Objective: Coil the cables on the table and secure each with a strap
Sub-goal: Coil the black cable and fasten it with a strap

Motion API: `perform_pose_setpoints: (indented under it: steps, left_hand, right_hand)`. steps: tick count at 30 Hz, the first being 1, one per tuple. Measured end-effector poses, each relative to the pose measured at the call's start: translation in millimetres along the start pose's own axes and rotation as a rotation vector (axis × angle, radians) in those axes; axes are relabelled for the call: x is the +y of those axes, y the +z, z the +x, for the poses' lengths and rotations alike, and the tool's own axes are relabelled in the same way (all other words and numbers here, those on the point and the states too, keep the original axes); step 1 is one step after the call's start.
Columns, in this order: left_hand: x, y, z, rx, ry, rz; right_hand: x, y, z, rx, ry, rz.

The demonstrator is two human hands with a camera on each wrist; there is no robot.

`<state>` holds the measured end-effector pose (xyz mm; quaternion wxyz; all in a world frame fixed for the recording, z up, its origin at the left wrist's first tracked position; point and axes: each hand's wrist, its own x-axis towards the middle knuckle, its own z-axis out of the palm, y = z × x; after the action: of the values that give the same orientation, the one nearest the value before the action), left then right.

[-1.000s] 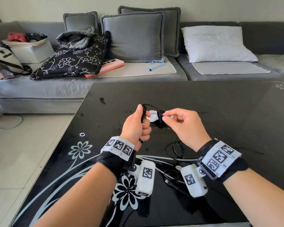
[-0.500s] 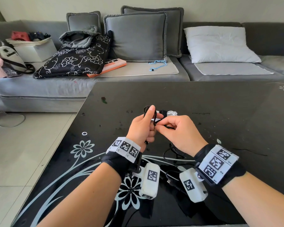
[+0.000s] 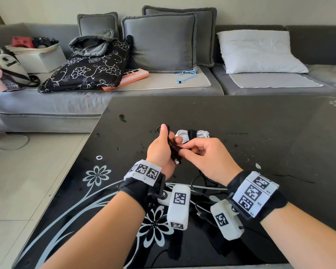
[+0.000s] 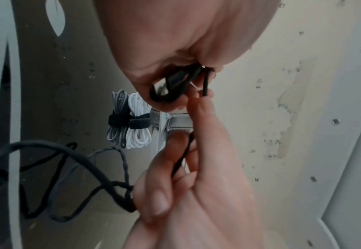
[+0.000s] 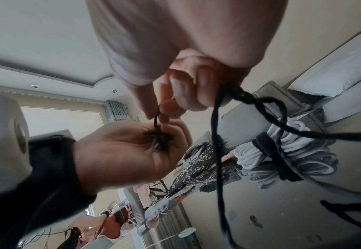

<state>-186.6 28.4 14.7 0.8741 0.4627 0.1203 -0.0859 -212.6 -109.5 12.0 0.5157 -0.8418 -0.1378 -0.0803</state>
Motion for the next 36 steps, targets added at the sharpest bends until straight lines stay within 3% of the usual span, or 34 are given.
perform_pose_setpoints:
  steps: [5, 12, 19, 26, 29, 33, 36]
  left_hand:
    - [5.7, -3.6, -0.5, 0.069, -0.008, -0.265]
    - [22.6, -12.8, 5.3, 0.115, -0.042, -0.429]
    - [38.7, -34.9, 17.1, 0.017, -0.041, -0.512]
    - [40.7, -32.8, 13.4, 0.049, 0.008, -0.410]
    - [38.1, -28.8, 11.1, 0.072, 0.036, -0.312]
    - [25.8, -18.1, 6.3, 0.023, 0.023, -0.081]
    - [15.7, -9.3, 0.5, -0.035, 0.008, 0.217]
  right_hand:
    - [-1.2, -2.1, -0.8, -0.013, -0.007, -0.040]
    - [3.2, 0.2, -1.5, -0.112, 0.059, -0.106]
    - [3.7, -12.4, 1.3, -0.068, 0.041, -0.108]
    - [-3.0, -22.6, 1.6, -0.028, 0.047, -0.100]
    - [-13.4, -24.7, -1.0, -0.074, 0.020, -0.069]
    - [-31.6, -22.5, -3.1, -0.134, -0.065, -0.035]
    - [-36.1, -20.2, -4.3, -0.126, -0.107, -0.024]
